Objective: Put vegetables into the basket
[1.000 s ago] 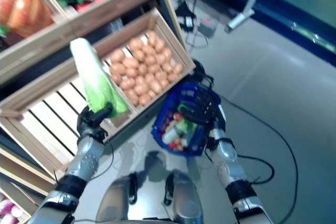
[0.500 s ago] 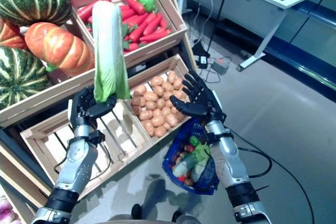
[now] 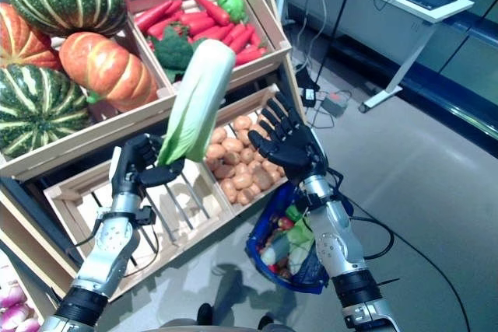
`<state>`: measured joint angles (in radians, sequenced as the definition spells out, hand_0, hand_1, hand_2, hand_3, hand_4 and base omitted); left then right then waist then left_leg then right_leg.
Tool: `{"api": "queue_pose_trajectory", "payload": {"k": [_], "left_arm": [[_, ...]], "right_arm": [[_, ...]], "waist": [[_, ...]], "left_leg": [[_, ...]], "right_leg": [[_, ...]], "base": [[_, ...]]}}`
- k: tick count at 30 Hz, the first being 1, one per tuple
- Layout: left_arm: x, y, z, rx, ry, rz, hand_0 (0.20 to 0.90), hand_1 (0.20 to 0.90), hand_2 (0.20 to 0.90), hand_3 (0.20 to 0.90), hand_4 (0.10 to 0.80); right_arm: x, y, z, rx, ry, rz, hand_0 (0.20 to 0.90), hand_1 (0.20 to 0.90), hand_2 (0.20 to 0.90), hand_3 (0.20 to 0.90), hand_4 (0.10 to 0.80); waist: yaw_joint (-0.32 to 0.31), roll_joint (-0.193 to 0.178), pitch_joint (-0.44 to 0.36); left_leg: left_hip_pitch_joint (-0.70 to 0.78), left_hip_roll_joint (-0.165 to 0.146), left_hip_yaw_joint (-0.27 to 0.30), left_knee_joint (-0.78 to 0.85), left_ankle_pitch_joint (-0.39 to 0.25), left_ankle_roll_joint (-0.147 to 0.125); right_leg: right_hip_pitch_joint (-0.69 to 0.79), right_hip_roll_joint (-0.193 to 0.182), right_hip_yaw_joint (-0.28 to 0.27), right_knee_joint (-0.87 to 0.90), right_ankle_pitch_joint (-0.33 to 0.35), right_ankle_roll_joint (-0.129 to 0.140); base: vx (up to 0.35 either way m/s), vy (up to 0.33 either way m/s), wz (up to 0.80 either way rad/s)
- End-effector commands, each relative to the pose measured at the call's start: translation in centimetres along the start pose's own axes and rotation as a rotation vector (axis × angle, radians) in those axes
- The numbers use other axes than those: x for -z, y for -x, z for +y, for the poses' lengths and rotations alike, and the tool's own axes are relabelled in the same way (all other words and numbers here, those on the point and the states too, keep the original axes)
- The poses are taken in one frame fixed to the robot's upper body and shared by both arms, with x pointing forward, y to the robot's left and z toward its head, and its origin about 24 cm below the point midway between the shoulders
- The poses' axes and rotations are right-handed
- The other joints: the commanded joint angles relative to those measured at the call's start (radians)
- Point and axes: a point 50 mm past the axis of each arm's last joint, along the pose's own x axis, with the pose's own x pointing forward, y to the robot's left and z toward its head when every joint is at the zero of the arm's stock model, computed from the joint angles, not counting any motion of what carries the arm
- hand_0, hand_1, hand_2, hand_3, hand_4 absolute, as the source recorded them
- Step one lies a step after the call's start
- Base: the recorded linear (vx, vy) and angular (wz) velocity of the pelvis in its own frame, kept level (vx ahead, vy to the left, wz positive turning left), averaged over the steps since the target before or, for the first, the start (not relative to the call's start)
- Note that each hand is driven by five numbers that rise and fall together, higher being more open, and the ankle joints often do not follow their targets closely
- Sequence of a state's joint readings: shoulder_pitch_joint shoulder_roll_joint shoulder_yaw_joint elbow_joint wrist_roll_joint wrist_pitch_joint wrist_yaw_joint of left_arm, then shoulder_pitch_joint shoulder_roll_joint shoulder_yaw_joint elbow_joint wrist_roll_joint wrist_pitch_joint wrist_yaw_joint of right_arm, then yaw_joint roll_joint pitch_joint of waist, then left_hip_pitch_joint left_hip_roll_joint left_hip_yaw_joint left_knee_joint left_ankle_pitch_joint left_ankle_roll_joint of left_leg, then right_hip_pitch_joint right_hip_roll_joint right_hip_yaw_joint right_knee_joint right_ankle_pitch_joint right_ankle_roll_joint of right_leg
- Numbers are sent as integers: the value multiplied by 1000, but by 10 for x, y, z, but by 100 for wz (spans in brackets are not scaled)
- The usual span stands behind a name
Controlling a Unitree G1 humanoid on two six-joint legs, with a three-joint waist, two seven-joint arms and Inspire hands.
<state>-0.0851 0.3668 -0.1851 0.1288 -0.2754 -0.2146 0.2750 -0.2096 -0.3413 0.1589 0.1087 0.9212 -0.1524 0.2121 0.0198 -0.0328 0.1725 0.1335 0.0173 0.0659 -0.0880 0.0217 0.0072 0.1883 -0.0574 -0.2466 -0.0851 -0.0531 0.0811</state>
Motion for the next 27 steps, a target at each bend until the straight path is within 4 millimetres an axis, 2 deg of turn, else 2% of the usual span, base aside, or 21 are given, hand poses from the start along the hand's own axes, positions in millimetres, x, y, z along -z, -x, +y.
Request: {"api": "queue_pose_trajectory", "payload": {"k": [1, 9, 17, 27], "left_arm": [[-64, -22, -9, 65, 13, -371, 300, 300, 300, 300, 400], [-60, -25, -17, 107, 1, -350, 300, 300, 300, 300, 400], [-64, -28, -24, 111, -31, -386, 300, 300, 300, 300, 400], [-68, -28, -23, 87, -75, -436, 300, 300, 300, 300, 400]], "right_arm": [[-42, -18, 20, -150, -93, -238, 900, 900, 900, 900, 800], [-46, -28, 23, -148, -121, -244, 900, 900, 900, 900, 800], [-38, -32, 21, -135, -144, -205, 900, 900, 900, 900, 800], [-38, -35, 16, -88, -159, -190, 900, 900, 900, 900, 800]], "waist": [[-2, -5, -114], [-1, -6, -119], [-2, -10, -121], [-2, -11, -115]], "left_leg": [[16, -10, 28, 1, -105, 17], [29, -7, 32, 1, -109, 18], [32, -4, 30, 1, -110, 18], [36, -3, 28, 1, -112, 17]], "right_leg": [[-24, 23, 29, -2, 16, -57], [-14, 25, 40, -2, 13, -59], [-11, 26, 47, -2, 13, -60], [-7, 24, 51, -2, 12, -61]], "base": [[7, 9, -3], [3, 3, -2], [0, 0, 0], [0, 0, 0]]}}
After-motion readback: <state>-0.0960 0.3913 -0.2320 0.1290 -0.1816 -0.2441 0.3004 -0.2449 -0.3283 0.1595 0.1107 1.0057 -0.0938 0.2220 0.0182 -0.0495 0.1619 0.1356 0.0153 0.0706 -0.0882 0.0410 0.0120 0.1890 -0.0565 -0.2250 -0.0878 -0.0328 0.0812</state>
